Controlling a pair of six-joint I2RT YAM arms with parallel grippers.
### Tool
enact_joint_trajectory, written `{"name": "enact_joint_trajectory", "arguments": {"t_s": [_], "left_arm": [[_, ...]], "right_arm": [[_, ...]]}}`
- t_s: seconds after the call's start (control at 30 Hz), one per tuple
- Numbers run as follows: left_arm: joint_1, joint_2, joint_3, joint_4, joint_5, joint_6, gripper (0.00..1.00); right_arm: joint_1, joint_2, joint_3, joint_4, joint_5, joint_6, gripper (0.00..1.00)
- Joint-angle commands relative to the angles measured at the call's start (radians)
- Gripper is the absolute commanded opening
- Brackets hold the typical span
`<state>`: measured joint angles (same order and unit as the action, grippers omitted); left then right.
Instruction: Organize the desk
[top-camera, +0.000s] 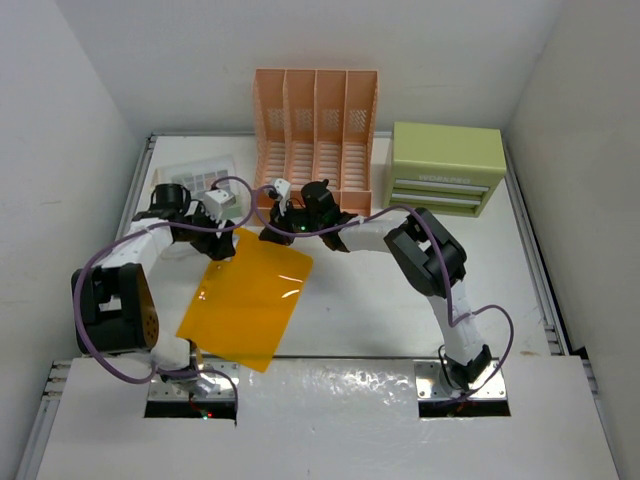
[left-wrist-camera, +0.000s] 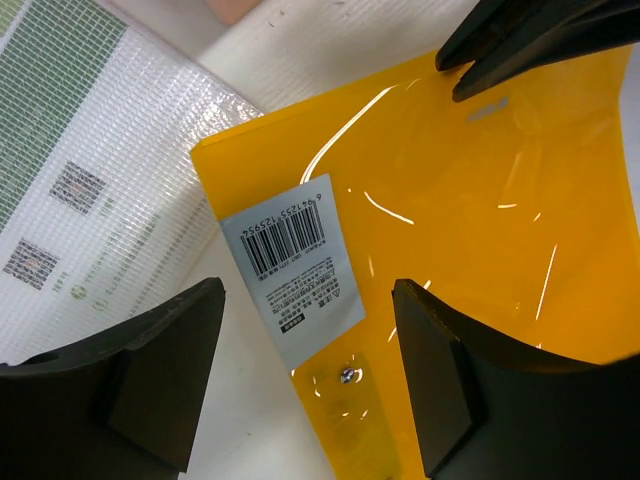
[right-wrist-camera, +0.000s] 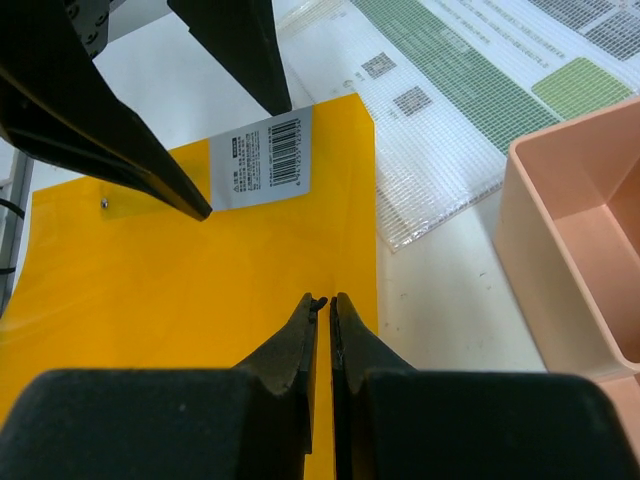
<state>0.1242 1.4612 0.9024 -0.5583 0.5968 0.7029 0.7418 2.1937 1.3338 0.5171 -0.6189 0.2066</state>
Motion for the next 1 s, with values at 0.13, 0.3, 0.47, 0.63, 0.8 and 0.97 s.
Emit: {"name": "enact_joint_trajectory", "arguments": {"t_s": [0.13,0.3,0.47,0.63,0.8,0.97], "left_arm": [[0.058,-0.010,0.047,0.009,0.037,-0.003,0.70],[0.080,0.033,0.058,-0.026,0.073,0.016,0.74],[0.078,0.125,0.046,-0.069,0.162,0.056,0.74],[0.078,0.166,0.050,-0.153,0.322,0.156,0.74],[0.077,0.238,0.084,-0.224,0.377,0.216,0.59],[0.078,0.306,0.131,-0.420,0.446,0.353,0.06]], "right_arm": [[0.130,0.005,-0.050,-0.154,-0.301,0.056,0.04],[0.134,0.005,-0.048,-0.155,-0.301,0.050,0.03],[0.139,-0.012,-0.050,-0.186,-0.292,0.018,0.03],[0.140,-0.029,-0.054,-0.229,-0.282,-0.018,0.03],[0.148,-0.043,-0.053,-0.258,-0.271,-0.052,0.03],[0.149,-0.045,-0.054,-0.259,-0.271,-0.053,0.03]]}}
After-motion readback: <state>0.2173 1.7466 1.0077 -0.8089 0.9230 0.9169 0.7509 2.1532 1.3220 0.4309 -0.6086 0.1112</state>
